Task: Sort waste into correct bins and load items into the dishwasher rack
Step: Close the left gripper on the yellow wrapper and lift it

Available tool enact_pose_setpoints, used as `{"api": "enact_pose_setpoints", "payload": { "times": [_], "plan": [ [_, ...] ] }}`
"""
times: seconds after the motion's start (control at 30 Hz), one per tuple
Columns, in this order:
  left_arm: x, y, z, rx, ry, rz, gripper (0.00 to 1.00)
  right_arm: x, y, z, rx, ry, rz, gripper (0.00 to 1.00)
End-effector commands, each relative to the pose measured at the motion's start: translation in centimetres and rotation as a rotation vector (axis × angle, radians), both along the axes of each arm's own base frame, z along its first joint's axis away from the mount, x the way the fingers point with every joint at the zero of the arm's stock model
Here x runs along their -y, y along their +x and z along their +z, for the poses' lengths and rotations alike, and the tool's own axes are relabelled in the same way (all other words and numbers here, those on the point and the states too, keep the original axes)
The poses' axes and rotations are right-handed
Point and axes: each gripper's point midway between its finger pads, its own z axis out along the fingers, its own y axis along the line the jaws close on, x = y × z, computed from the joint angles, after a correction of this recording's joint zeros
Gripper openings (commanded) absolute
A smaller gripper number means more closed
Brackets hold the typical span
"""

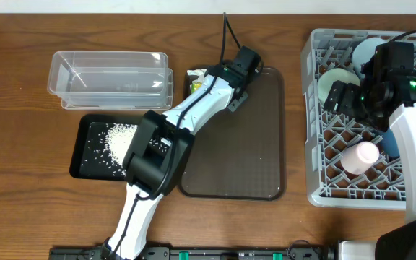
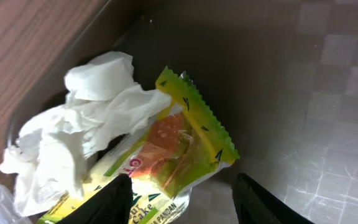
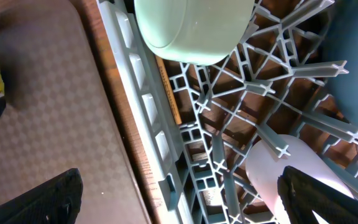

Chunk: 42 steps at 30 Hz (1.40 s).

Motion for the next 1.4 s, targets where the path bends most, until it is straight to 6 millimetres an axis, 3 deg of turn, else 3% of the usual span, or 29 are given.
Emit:
{"api": "enact_pose_setpoints", "payload": {
  "times": [0.0, 0.33, 0.57, 0.73, 1.0, 1.2, 1.37],
  "plan": [
    [-0.5, -0.3, -2.3, -0.043, 0.026, -0.004, 0.54, 0.0, 0.0, 0.4, 0.010, 0.006, -0.013, 0.99],
    [-1.4, 0.5, -2.7, -0.038, 0.013, 0.027, 0.51, 0.0, 0.0, 0.4, 0.010, 0.006, -0.013, 0.99],
    [-1.1, 0.3, -3.0, -0.098, -0.091, 0.033, 0.49, 0.0, 0.0, 0.4, 0.010, 0.006, -0.013, 0.99],
    [-1.2, 0.4, -3.1, -0.112, -0.120, 0.051, 0.37, 0.0, 0.0, 0.4, 0.010, 0.006, -0.013, 0.99],
    [-1.3, 0.3, -3.1, -0.115, -0.123, 0.061, 0.06, 0.0, 0.0, 0.4, 0.010, 0.006, -0.012, 0.99],
    [-1.1, -1.1, -3.0, -0.154, -0.099, 0.052, 0.06, 0.0, 0.0, 0.4, 0.010, 0.006, -0.013, 0.99],
    [0.6, -3.2, -0.6, -0.181, -0.131, 0.043, 0.06, 0.0, 0.0, 0.4, 0.010, 0.006, -0.013, 0.99]
  ]
}}
